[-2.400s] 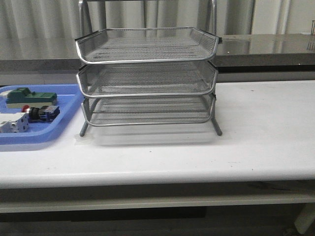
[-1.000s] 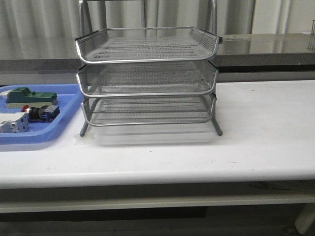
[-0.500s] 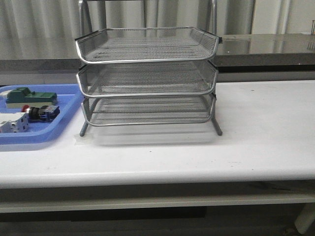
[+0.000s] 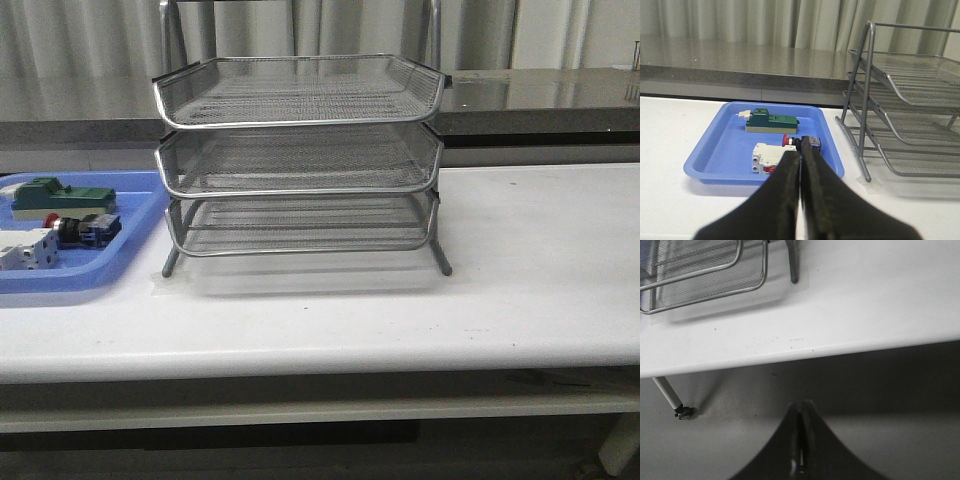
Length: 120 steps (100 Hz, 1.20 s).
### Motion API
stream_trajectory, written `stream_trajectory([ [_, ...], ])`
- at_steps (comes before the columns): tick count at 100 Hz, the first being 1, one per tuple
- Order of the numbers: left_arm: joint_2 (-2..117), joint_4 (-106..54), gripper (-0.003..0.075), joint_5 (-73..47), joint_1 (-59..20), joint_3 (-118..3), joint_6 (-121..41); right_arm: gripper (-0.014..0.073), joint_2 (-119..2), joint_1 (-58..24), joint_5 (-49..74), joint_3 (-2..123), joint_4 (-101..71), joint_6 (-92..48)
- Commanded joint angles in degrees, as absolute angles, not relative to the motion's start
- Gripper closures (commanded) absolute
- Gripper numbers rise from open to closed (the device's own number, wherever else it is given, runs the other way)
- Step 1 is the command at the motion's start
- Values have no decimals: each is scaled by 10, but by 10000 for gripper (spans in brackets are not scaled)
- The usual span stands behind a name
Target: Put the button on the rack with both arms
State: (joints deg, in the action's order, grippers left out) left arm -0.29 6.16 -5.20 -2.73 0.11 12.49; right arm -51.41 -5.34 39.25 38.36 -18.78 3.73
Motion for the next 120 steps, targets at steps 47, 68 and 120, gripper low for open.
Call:
stream_trajectory([
  [47, -22, 57, 716, -6, -26, 27, 126, 230, -617, -52, 234, 405, -432, -88],
  [68, -22, 57, 716, -6, -26, 27, 126, 230, -695, -52, 242, 428, -631, -270],
  [120, -22, 57, 716, -6, -26, 27, 126, 230, -913, -52, 323, 523, -897, -544],
])
